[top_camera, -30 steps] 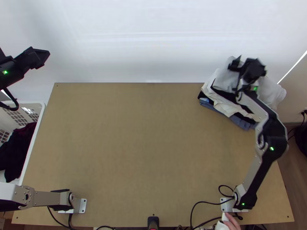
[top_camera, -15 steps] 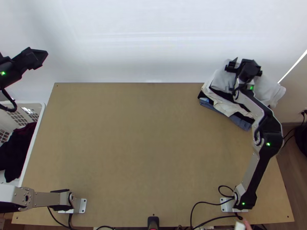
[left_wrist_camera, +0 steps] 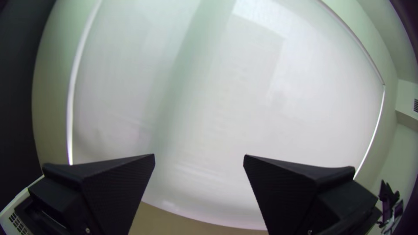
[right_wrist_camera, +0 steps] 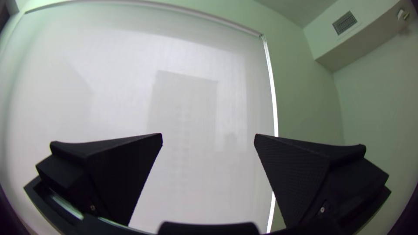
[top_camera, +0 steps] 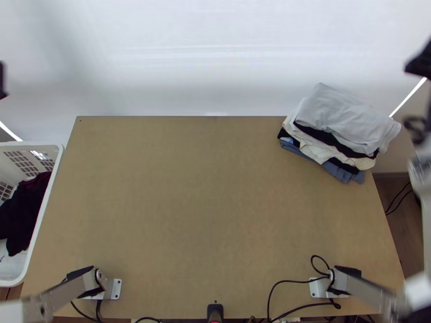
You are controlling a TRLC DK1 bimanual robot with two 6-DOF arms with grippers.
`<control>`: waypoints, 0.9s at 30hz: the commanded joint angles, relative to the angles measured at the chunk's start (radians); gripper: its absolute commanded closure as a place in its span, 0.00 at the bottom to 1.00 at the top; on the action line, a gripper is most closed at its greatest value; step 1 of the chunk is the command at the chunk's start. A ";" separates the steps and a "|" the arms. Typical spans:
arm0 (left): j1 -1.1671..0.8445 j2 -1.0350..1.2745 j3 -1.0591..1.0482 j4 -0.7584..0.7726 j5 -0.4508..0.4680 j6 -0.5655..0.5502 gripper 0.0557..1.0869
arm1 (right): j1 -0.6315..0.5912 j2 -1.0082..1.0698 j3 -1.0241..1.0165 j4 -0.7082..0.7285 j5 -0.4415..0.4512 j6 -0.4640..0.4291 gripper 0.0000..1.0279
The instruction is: Fold the t-shirt
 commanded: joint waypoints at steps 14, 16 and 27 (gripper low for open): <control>0.319 -1.154 -1.313 0.589 -0.080 0.139 0.04 | 0.081 -1.187 -0.908 -0.238 -0.176 -0.017 0.04; 0.330 -1.213 -1.393 0.515 -0.079 0.147 0.04 | 0.072 -1.192 -0.954 -0.299 -0.143 -0.012 0.04; 0.336 -1.208 -1.869 0.728 -0.079 0.214 0.04 | 0.083 -1.190 -1.419 -0.103 -0.132 0.031 0.04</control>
